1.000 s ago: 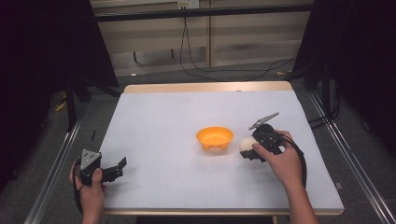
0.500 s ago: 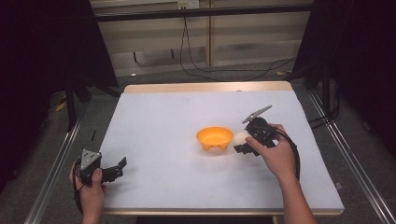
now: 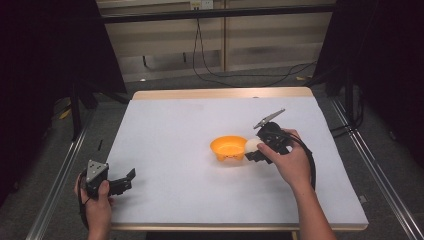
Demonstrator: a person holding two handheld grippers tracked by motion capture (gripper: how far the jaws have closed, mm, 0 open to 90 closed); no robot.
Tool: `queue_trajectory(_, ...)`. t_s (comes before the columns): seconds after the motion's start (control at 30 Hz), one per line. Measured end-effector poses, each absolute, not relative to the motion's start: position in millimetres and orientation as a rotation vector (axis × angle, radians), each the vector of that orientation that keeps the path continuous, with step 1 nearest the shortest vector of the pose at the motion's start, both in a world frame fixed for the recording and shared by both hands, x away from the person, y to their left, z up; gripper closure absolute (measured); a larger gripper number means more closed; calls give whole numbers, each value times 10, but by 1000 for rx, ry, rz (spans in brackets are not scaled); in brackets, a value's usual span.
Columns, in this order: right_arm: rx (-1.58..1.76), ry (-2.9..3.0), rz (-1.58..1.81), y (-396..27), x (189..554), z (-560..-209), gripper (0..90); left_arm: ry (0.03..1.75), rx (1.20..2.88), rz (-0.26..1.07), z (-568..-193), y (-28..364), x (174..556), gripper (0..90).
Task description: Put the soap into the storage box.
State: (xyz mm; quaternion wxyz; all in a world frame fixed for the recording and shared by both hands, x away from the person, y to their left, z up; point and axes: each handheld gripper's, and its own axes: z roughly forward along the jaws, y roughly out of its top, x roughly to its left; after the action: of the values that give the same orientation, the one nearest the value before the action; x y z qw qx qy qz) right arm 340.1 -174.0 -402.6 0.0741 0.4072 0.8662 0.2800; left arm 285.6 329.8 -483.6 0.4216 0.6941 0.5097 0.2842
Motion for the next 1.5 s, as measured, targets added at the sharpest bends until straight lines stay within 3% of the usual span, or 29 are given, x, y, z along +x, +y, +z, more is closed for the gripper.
queue_trajectory(1.5, 1201, 2623, 818, -1164, 3697, -3970, 244, 1277, 1730, 711, -4837, 3296, 2854, 1)
